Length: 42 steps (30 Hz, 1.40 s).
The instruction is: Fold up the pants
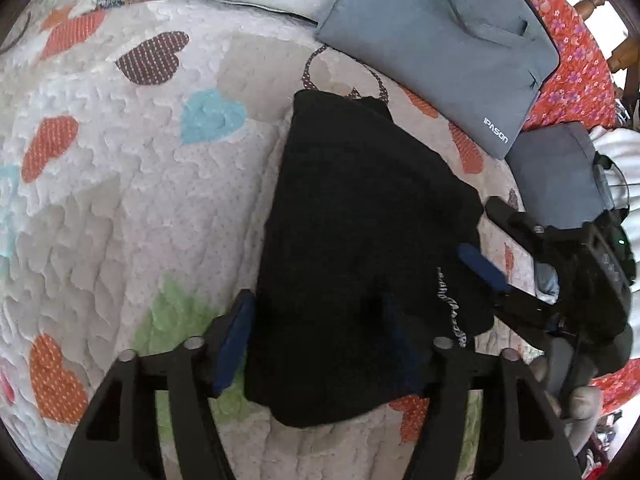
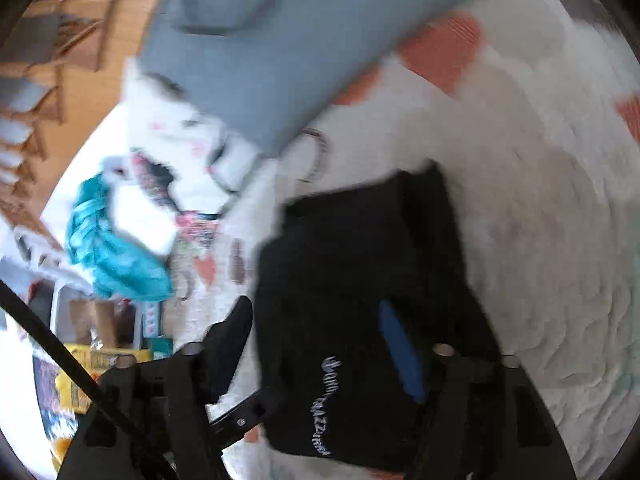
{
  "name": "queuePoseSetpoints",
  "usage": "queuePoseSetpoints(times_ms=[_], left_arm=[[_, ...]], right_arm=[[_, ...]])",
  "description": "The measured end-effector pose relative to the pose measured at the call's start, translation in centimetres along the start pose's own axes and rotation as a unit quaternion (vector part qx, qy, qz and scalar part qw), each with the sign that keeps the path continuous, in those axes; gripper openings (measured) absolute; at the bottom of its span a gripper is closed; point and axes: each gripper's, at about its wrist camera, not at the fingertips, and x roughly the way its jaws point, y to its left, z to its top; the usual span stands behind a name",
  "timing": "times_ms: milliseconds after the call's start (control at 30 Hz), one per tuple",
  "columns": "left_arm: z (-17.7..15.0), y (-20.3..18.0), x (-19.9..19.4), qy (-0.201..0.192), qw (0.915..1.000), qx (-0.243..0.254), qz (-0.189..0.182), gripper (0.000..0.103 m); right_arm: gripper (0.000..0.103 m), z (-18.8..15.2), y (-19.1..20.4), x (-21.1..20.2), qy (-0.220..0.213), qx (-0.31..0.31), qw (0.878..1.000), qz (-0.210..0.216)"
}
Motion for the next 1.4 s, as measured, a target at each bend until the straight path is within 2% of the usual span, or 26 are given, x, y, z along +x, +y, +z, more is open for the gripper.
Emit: queuePoseSetpoints(times_ms=[100, 167, 267, 333, 467, 533, 667, 767, 833, 900, 967, 1200, 1300, 1400], left_arm=[[-0.3, 0.2, -1.9, -0.018, 0.9998, 0.0, -0.013, 0.064], [-1.1, -0.2, -3.8, -0.048, 0.9987, 0.018, -0.004, 0.064], [-3.1, -1.2, -6.7, -0.102, 0.9935, 0.047, 0.02, 0.064], [-4.9, -1.9, -9.0, -0.149, 0.9855, 0.069, 0.041, 0.065], [-8.5, -2.8, -11.7, -0.214, 0.9668, 0.103, 0.094, 0.069], [-10.6, -2.3, -12.5, -0.228, 0.9626, 0.1, 0.107, 0.075], [-13.4, -1.0, -13.7, -0.247, 0.958, 0.077, 0.124, 0.08], [-14.2, -0.6, -15.0, -0.277, 0.9472, 0.067, 0.147, 0.09], [-14.6, -0.5, -16.2, -0.304, 0.9359, 0.062, 0.166, 0.101], [-14.9, -0.3, -17.0, -0.323, 0.9269, 0.058, 0.182, 0.102], [-14.9, -0.1, -17.2, -0.329, 0.9227, 0.053, 0.194, 0.102], [-14.1, -0.9, -16.1, -0.298, 0.9322, 0.083, 0.187, 0.102], [-14.0, -1.4, -15.0, -0.275, 0.9397, 0.094, 0.181, 0.102], [-13.8, -1.8, -13.8, -0.244, 0.9488, 0.101, 0.174, 0.102]], right_arm=[[0.069, -0.2, 1.9, -2.2, -0.037, -0.035, 0.998, -0.035], [0.074, -1.0, 3.0, -3.7, -0.059, -0.059, 0.995, -0.061], [0.074, -3.1, 3.6, -6.3, -0.07, -0.077, 0.992, -0.076], [0.074, -4.9, 4.1, -7.8, -0.076, -0.091, 0.988, -0.096], [0.076, -9.3, 5.5, -9.9, -0.089, -0.143, 0.976, -0.141], [0.077, -11.6, 5.4, -10.5, -0.083, -0.155, 0.971, -0.164], [0.078, -15.4, 5.0, -10.8, -0.067, -0.176, 0.965, -0.185], [0.079, -17.4, 4.7, -10.2, -0.049, -0.197, 0.957, -0.207], [0.08, -18.1, 4.6, -9.6, -0.043, -0.208, 0.953, -0.217], [0.08, -18.5, 4.7, -9.1, -0.041, -0.217, 0.949, -0.224], [0.08, -18.6, 4.8, -8.7, -0.04, -0.223, 0.948, -0.225], [0.083, -19.2, 5.3, -7.3, -0.034, -0.24, 0.942, -0.23], [0.084, -19.4, 5.5, -6.8, -0.032, -0.246, 0.94, -0.235], [0.086, -19.5, 5.7, -6.2, -0.033, -0.259, 0.931, -0.256]])
